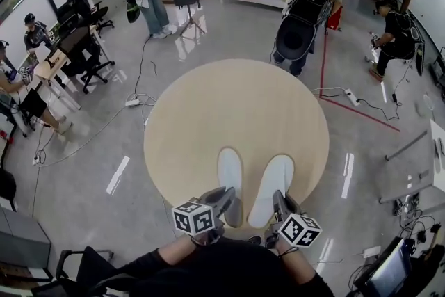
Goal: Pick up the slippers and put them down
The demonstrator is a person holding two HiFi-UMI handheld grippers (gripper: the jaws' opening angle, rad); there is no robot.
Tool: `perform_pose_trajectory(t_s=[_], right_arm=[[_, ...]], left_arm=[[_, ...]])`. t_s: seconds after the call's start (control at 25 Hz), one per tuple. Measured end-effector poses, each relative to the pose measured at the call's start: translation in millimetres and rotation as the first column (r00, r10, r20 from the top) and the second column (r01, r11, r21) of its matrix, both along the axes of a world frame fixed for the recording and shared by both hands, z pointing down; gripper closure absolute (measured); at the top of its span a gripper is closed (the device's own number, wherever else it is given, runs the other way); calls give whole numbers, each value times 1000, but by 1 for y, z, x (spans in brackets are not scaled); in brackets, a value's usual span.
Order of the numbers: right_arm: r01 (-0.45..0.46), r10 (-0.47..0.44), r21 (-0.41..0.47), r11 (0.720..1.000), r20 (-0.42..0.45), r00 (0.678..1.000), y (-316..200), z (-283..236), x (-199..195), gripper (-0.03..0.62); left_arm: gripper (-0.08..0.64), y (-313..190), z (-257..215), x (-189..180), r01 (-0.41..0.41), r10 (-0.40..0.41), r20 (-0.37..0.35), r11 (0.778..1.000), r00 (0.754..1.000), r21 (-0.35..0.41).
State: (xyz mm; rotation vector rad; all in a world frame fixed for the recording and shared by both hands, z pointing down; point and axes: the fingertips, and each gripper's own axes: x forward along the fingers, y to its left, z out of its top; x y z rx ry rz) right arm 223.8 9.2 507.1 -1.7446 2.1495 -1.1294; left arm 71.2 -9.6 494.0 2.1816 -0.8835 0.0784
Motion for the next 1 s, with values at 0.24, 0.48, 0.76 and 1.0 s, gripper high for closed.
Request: perform_pose_trajectory(t_s=[0.24,0.48,0.76,1.0], right_arm=[[-86,86,2,996,25,996,44,3,69,555],[-186,186,-16,982,64,980,72,18,123,555],[-297,299,-42,954,70,952,89,25,162,555],[-274,276,-59,960,27,961,57,23,175,555]], left_arm=[[526,31,2,69,-75,75,6,997,997,-22],[526,42,14,131,-177,179,43,983,983,-48],[526,45,17,177,-290,292,58,956,955,-51],[526,17,21,187,-263,265,16,962,964,-79]])
